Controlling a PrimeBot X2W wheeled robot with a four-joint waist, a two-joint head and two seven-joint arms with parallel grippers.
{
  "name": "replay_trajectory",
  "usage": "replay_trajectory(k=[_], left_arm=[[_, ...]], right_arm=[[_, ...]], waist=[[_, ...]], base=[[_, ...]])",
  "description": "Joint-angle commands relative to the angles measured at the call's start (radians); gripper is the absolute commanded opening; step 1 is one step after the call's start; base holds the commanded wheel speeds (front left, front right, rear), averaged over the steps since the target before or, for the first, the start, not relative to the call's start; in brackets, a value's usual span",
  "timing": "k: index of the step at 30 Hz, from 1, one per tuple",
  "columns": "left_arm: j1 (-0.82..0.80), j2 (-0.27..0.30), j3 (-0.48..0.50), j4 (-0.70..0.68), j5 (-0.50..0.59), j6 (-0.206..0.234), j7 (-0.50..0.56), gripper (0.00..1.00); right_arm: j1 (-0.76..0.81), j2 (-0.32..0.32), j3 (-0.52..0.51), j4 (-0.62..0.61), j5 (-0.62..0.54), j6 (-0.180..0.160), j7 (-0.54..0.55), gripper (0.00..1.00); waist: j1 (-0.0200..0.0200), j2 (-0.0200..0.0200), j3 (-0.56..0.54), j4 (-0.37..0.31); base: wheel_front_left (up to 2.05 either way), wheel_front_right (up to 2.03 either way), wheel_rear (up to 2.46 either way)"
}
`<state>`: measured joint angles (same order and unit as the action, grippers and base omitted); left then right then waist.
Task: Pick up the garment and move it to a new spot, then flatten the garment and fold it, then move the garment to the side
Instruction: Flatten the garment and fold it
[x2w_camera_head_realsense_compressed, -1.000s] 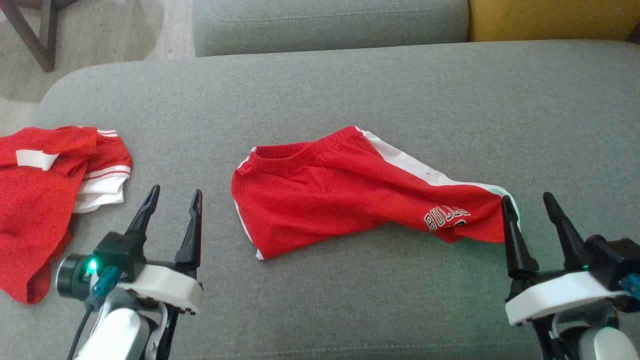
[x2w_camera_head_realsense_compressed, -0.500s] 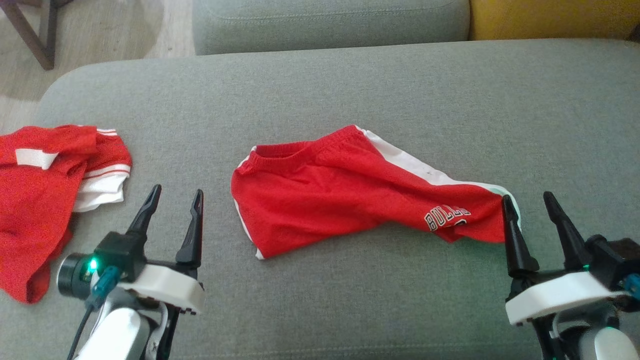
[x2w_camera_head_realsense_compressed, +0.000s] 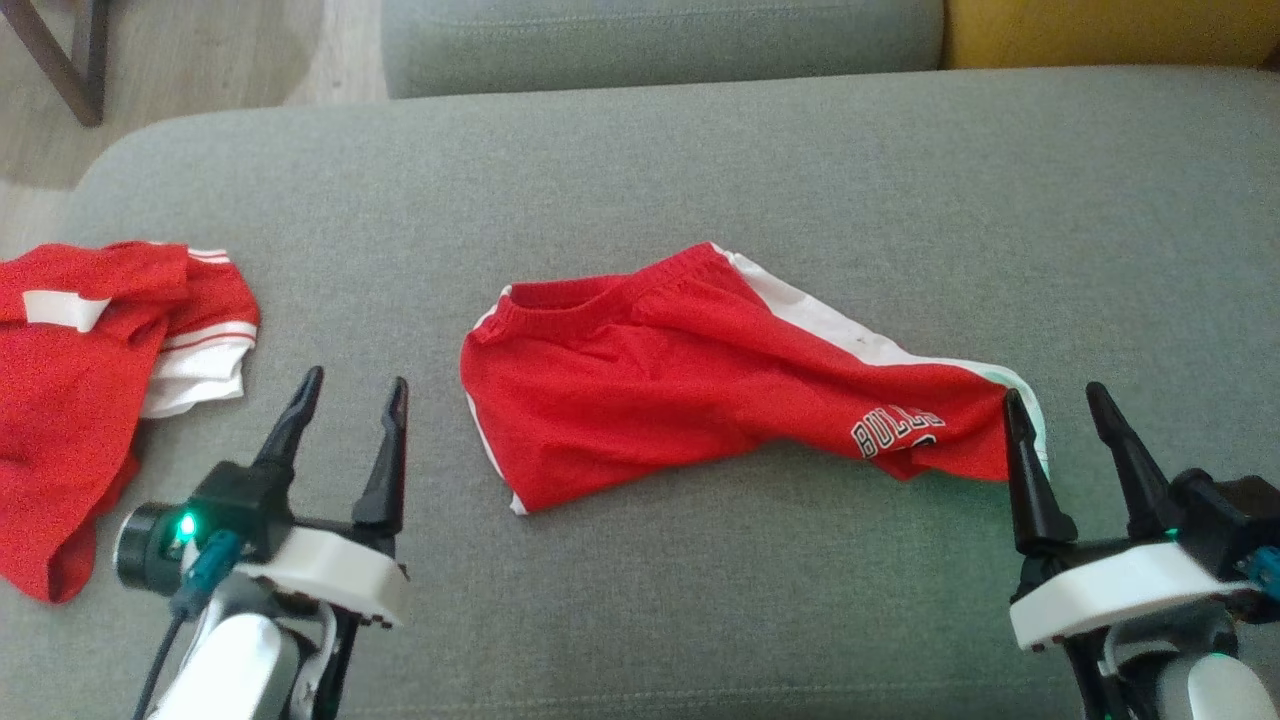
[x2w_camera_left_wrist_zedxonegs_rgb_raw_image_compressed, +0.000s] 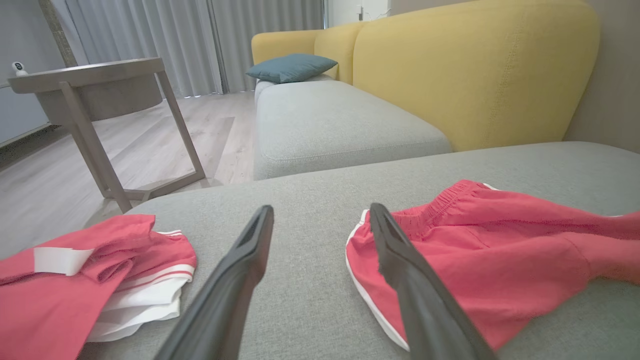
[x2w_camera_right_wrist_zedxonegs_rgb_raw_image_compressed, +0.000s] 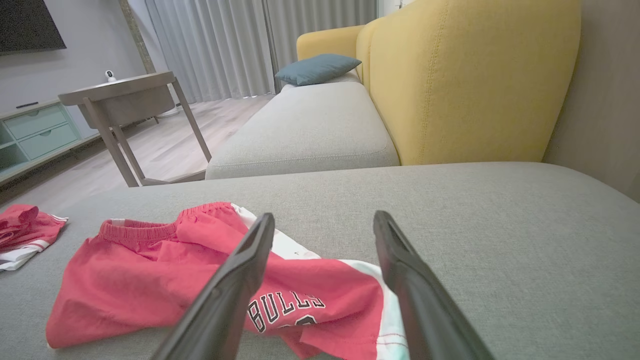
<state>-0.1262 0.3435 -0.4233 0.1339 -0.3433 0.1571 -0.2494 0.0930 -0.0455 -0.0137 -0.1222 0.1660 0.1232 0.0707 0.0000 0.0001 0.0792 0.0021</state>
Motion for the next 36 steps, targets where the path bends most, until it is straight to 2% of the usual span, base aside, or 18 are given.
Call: replay_trajectory(k=[1,6,12,18,23,28,36], left_arm=[[-0.059,0.011,0.029,-0.024,0.009,-0.008,-0.002,1.00],[-0.127,-0.006,-0.006,-0.017,0.015,-0.036,0.032,1.00],[-0.281,-0.055,-0.074,0.031,0.009,-0.106,0.146,1.00],[-0.459,-0.122,-0.131,0.147,-0.019,-0.192,0.273,1.00],[-0.580,-0.165,-0.151,0.288,-0.051,-0.237,0.346,1.00],[-0.678,-0.188,-0.171,0.434,-0.082,-0.263,0.424,1.00],[-0.801,-0.228,-0.208,0.664,-0.100,-0.273,0.577,1.00]], right_arm=[[-0.038,-0.005,0.024,-0.038,-0.001,0.008,-0.004,1.00],[-0.055,-0.005,0.030,-0.041,-0.002,0.008,-0.006,1.00],[-0.089,-0.005,0.040,-0.039,0.002,0.008,-0.014,1.00],[-0.125,-0.005,0.055,-0.022,0.012,0.008,-0.031,1.00],[-0.150,-0.005,0.065,0.000,0.027,0.008,-0.050,1.00],[-0.161,-0.005,0.064,0.020,0.038,0.008,-0.069,1.00],[-0.182,-0.005,0.075,0.045,0.052,0.008,-0.084,1.00]], waist=[[0.0000,-0.0001,0.013,-0.002],[0.0000,-0.0001,0.049,-0.014],[0.0000,-0.0001,0.120,-0.051],[0.0000,-0.0001,0.182,-0.103],[0.0000,-0.0001,0.212,-0.150],[0.0000,-0.0001,0.234,-0.175],[0.0000,-0.0001,0.246,-0.184]], base=[[0.00,0.00,0.00],[0.00,0.00,0.00],[0.00,0.00,0.00],[0.00,0.00,0.00],[0.00,0.00,0.00],[0.00,0.00,0.00],[0.00,0.00,0.00]])
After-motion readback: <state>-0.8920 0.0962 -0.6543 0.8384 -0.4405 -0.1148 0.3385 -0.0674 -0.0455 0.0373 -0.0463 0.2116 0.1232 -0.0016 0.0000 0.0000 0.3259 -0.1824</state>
